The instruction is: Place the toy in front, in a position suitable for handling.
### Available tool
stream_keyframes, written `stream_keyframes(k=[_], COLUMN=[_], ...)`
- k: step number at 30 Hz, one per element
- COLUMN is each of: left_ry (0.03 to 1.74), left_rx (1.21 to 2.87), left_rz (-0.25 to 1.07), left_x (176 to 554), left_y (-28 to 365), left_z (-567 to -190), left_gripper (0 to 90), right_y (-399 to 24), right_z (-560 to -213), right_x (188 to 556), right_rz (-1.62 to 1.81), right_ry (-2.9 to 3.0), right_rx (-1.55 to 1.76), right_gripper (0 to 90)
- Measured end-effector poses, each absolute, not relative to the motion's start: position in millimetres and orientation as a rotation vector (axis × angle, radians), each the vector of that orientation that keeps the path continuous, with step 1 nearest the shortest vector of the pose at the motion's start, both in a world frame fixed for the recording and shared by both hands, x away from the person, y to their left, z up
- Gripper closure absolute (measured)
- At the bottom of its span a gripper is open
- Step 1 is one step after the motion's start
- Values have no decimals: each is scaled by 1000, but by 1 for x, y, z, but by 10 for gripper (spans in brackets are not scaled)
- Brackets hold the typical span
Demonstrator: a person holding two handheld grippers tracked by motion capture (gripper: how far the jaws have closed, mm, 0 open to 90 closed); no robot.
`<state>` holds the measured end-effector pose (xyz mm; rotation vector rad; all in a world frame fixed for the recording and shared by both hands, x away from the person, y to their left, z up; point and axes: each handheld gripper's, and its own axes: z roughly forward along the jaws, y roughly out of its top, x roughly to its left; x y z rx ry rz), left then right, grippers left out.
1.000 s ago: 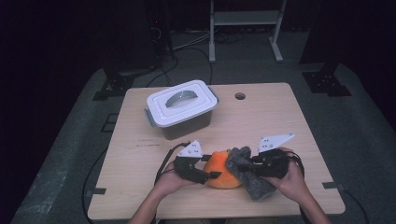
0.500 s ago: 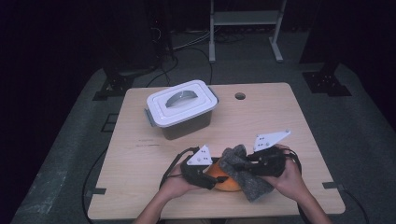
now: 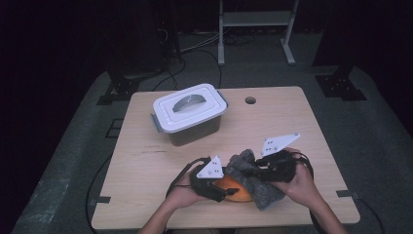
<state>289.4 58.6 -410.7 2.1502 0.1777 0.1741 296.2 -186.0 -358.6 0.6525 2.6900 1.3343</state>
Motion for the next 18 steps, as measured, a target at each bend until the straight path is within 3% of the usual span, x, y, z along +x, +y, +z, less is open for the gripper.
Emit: stream_keyframes(k=[4, 8, 10, 11, 12, 18], left_ry=[156, 208, 225, 210, 210, 203], left_rx=[2157, 2132, 2107, 2127, 2127, 2133], left_rz=[162, 123, 103, 155, 155, 118], left_x=[289, 291, 292, 291, 291, 296], left_y=[57, 57, 58, 59, 59, 69], left_z=[-409, -404, -402, -404, -404, -410], left_gripper=[325, 195, 206, 283, 304, 321], right_y=[-190, -183, -177, -173, -173, -191], right_z=[-360, -360, -362, -363, -363, -373], right_x=[297, 295, 295, 293, 293, 299], right_rz=[1354, 1353, 1371, 1365, 1365, 1388], right_ry=[2689, 2699, 2717, 2714, 2714, 2699], right_rx=[674, 651, 629, 615, 615, 701], right_gripper=[741, 741, 741, 741, 741, 740])
